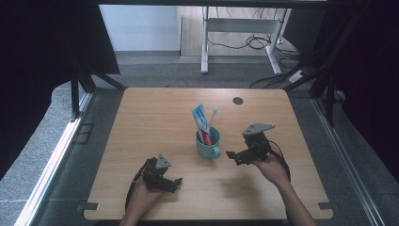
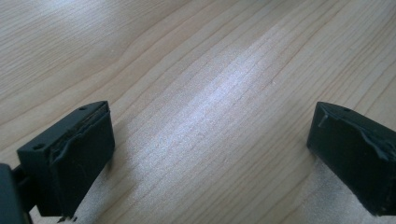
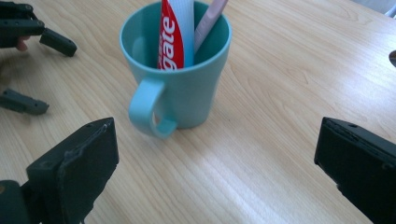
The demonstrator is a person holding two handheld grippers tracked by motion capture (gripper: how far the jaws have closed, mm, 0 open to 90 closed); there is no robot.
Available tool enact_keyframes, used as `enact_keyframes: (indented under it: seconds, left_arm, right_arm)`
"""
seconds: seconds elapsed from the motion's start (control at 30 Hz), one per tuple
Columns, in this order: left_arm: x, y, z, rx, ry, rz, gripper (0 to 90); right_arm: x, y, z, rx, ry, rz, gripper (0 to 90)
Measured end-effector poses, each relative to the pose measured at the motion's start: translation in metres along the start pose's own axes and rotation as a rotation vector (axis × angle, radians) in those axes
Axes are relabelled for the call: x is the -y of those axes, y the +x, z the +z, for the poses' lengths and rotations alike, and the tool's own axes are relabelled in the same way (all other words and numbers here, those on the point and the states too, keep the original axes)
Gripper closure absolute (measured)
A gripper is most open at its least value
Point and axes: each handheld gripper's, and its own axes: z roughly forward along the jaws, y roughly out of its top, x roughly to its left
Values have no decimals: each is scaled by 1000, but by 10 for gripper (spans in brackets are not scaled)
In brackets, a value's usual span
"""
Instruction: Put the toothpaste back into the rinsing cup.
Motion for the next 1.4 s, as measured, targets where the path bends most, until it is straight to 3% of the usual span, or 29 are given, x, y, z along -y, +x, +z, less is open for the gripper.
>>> enact_keyframes:
  seconds: [0.53, 1.4]
  left_arm:
    - [0, 0, 0, 0, 1, 0, 8]
    - [0, 0, 0, -4, 0, -2, 10]
  right_arm:
    - [36, -5, -14, 57, 1, 9, 0]
    - [104, -13, -25, 100, -5, 108, 4]
